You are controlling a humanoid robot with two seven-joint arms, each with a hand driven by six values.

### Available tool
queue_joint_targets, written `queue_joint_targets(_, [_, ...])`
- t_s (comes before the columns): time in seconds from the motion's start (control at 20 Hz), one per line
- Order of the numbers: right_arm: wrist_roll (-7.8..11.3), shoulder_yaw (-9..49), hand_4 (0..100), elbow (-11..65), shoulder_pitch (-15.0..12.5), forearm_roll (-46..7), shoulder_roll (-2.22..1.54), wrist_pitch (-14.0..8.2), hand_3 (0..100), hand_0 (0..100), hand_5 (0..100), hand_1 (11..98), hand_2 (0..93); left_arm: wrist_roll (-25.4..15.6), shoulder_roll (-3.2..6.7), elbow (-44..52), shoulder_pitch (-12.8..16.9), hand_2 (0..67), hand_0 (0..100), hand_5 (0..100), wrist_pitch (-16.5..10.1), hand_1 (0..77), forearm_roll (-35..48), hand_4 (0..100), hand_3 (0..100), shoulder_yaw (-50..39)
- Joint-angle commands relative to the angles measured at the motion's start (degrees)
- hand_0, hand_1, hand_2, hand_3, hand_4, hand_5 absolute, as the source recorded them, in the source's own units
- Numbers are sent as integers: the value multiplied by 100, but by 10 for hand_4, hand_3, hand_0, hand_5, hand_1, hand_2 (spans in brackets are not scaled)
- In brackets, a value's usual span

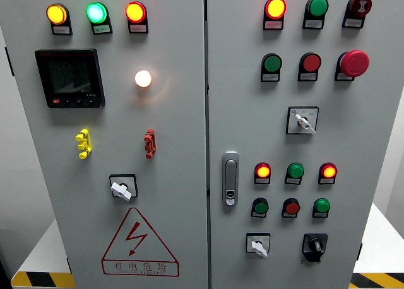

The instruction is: Trip black knob to open circuit

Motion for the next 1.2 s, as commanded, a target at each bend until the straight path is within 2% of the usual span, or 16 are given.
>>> queue_joint_targets(0.0, [-1,-4,583,653,71,-6,-165,-305,559,670,660,473,32,0,0,8,0,127,0,16,0,37,0,66,214,2])
queue_joint_targets(0.1, [-27,57,645,1162,211,-15,-210,-332,602,676,709,492,34,0,0,8,0,127,0,16,0,35,0,66,213,2])
queue_joint_targets(0.25, [-71,75,684,1673,387,-102,-289,-341,637,687,743,499,35,0,0,0,0,127,0,16,0,34,0,66,213,2])
queue_joint_targets(0.3, [-71,75,690,1753,422,-260,-289,-341,644,689,748,499,35,0,0,8,0,127,0,16,0,35,0,66,213,2])
queue_joint_targets(0.4, [-71,84,713,1842,554,-611,-263,-341,680,695,763,498,35,0,0,8,0,127,0,16,0,36,0,66,214,2])
queue_joint_targets(0.55, [-88,101,749,1895,826,-657,-263,-341,710,705,785,496,34,0,0,0,0,127,0,16,0,36,0,66,214,2])
queue_joint_targets(0.7, [-272,101,762,1903,1081,-657,-245,-341,719,710,795,495,34,0,0,8,0,127,0,16,0,37,0,66,214,2])
queue_joint_targets(0.8, [-308,101,762,1903,1231,-657,-228,-341,727,713,801,494,33,0,0,0,0,127,0,16,0,36,0,66,214,-7])
queue_joint_targets(0.9, [-378,93,767,1877,1389,-657,-167,-341,735,715,809,493,33,0,0,8,0,127,0,16,0,35,0,66,214,2])
queue_joint_targets(1.15, [-431,75,774,1903,1574,-657,-122,-332,755,718,819,493,33,0,0,8,0,127,0,16,0,33,0,66,214,2])
